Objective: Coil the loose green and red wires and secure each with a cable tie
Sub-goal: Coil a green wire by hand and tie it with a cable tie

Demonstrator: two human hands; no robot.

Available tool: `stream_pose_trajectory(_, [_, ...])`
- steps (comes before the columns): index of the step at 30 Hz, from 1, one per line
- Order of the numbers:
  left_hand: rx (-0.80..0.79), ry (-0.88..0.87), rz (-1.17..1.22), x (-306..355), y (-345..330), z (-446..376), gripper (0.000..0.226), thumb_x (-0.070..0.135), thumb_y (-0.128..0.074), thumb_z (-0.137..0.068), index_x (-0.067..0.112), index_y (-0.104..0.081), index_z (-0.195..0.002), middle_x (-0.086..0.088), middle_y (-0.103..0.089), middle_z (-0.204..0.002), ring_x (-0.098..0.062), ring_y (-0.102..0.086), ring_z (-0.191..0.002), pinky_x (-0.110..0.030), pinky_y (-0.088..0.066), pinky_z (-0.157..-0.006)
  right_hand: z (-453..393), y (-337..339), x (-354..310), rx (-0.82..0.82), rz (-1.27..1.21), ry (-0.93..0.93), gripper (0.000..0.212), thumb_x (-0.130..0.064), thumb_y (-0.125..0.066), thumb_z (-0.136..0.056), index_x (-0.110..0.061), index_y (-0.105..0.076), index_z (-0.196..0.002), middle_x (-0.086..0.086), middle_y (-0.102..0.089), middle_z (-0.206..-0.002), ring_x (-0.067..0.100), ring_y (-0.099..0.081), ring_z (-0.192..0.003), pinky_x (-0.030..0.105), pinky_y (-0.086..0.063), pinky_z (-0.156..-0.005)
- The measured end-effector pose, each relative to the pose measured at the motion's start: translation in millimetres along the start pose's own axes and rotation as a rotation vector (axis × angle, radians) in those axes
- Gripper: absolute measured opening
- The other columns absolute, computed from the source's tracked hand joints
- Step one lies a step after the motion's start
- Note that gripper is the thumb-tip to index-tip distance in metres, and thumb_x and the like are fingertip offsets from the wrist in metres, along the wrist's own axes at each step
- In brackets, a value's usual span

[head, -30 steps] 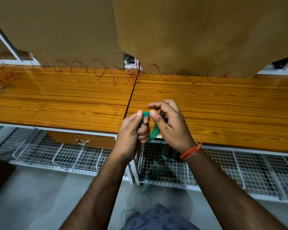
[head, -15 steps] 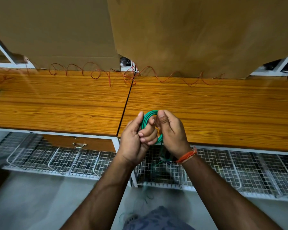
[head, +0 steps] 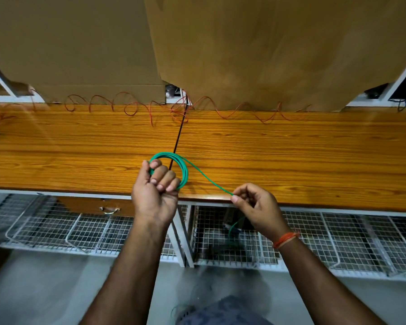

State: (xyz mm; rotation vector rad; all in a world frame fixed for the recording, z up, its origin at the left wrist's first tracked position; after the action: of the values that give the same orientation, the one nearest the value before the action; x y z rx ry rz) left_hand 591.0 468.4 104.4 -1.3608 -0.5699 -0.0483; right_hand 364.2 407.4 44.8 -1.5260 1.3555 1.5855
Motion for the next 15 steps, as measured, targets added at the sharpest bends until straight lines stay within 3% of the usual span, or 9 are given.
stream_pose_trajectory(5, [0.049,-0.166,-0.036,22.3,7.9,-1.1,0.032,0.036,-0.034,-0.109,0.021,-0.047,-0.084,0.011,-0.031,-0.05,-0.002,-0.028,-0.041,-0.017,-0.026,-0.044,6.9,13.4,-2.3,0.06,-0.035,-0.04,0.011,-0.01,-0.068,-0.097,-0.021,-0.07,-0.094,0.008,-0.068,-0.096,0.001,-0.063,-0.079,0.019,-0.055,-0.06])
stream_pose_trajectory(9, [0.088,-0.281,-0.272,23.5,4.5,2.0,0.031,0.034,-0.032,-0.112,0.021,-0.045,-0.087,0.011,-0.034,-0.053,-0.004,-0.03,-0.044,-0.019,-0.028,-0.047,11.2,-5.3,-35.7,-0.096,0.222,0.179,0.012,-0.015,-0.069,-0.095,-0.027,-0.073,-0.097,-0.013,-0.067,-0.096,0.004,-0.061,-0.096,0.018,-0.049,-0.078])
stream_pose_trajectory(12, [0.074,-0.324,-0.519,15.5,0.9,6.0,0.031,0.032,-0.028,-0.113,0.018,-0.044,-0.09,0.008,-0.042,-0.055,-0.008,-0.037,-0.049,-0.022,-0.034,-0.052,13.1,-23.5,-77.2,-0.172,0.276,0.372,0.012,-0.027,-0.064,-0.097,-0.021,-0.075,-0.1,-0.011,-0.064,-0.094,0.009,-0.059,-0.095,0.03,-0.048,-0.079])
stream_pose_trajectory(15, [0.03,-0.319,-0.689,3.2,-4.6,13.0,0.031,0.029,-0.028,-0.113,0.014,-0.045,-0.091,0.003,-0.05,-0.056,-0.012,-0.046,-0.052,-0.024,-0.041,-0.054,11.1,-30.2,-117.8,-0.159,0.256,0.53,0.01,-0.021,-0.068,-0.097,-0.016,-0.077,-0.101,-0.005,-0.062,-0.092,0.018,-0.058,-0.093,0.04,-0.047,-0.079])
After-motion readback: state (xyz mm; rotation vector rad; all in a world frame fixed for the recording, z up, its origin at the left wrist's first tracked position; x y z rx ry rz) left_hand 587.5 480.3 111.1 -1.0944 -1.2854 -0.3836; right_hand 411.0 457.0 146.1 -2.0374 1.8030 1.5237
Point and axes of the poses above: each hand's wrist, its own z-axis away from the middle knuckle, its own y-axis out of the back of the hand, x = y × z, the point moved 8 cm from there along -z, towards the middle knuckle
